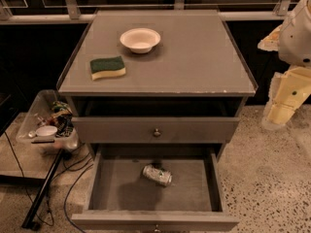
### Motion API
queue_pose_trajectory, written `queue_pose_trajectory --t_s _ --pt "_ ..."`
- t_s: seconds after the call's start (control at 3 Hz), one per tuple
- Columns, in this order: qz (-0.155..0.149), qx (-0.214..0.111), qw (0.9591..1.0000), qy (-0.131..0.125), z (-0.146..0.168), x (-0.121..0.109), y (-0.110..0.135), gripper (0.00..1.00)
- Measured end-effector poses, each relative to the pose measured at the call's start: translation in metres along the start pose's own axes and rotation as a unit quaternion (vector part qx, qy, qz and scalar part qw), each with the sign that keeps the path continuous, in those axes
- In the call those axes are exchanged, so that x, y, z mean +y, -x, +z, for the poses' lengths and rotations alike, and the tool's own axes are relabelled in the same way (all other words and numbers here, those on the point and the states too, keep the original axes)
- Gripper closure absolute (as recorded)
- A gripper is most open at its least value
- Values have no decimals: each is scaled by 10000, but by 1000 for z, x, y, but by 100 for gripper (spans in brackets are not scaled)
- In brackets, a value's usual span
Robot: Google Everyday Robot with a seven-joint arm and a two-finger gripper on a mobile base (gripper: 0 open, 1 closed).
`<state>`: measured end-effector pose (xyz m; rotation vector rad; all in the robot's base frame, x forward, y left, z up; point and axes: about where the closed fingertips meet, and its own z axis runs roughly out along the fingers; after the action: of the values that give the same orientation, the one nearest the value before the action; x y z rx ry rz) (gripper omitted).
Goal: Pick 7up can from middle drawer and place on counter
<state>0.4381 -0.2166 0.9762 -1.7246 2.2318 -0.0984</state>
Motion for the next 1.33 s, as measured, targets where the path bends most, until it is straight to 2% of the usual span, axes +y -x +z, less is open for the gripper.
queue_pose_trajectory --t_s 0.67,1.0,1.33 --pt "-61 -129 9999 26 0 3 3 0" --pt "-46 -432 9990 141 11 9 1 0" --pt "117 -776 9967 227 32 16 -3 0"
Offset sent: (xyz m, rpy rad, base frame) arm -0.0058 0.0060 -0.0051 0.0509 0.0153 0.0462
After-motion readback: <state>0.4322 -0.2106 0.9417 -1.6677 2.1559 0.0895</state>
